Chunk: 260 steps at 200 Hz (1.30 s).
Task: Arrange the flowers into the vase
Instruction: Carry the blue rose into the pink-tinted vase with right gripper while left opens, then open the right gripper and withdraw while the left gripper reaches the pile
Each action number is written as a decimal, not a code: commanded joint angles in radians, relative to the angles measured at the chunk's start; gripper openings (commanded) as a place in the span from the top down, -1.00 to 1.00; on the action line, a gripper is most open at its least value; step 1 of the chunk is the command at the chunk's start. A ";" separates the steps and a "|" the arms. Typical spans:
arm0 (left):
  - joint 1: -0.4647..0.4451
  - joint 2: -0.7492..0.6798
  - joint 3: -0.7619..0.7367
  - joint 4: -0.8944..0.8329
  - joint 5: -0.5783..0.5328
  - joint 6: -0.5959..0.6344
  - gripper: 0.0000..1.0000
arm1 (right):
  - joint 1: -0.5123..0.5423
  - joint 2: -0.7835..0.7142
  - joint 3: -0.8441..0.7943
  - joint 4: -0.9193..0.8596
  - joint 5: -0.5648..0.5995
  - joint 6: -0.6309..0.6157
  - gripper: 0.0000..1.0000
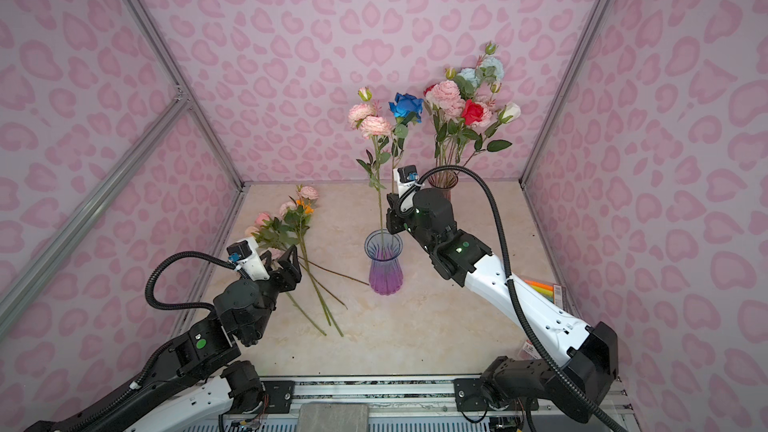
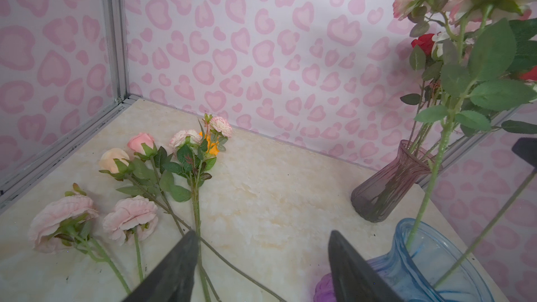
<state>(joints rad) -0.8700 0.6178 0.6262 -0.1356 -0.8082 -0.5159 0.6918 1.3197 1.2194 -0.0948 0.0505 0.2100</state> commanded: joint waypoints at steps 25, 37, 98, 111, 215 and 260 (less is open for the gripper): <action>0.009 -0.003 -0.025 -0.017 -0.011 -0.055 -0.43 | 0.005 0.004 -0.054 0.052 -0.040 0.067 0.68; 0.013 -0.002 -0.031 -0.018 -0.010 -0.055 -0.43 | 0.005 -0.008 -0.068 0.057 -0.038 0.071 0.59; 0.050 0.039 -0.039 -0.018 0.009 -0.084 -0.48 | 0.031 -0.056 -0.078 0.005 -0.012 0.060 0.33; 0.060 0.054 -0.038 -0.019 0.016 -0.096 -0.50 | 0.031 -0.065 -0.077 -0.006 0.001 0.058 0.27; 0.397 0.324 0.026 -0.132 0.319 -0.326 -0.43 | 0.084 -0.279 -0.139 -0.061 0.052 0.028 0.33; 0.550 0.469 0.047 -0.296 0.368 -0.510 -0.20 | 0.089 -0.363 -0.208 -0.069 0.056 0.052 0.46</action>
<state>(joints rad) -0.3614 1.0584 0.6674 -0.3065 -0.4892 -0.8848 0.7780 0.9810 1.0409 -0.1543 0.0898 0.2504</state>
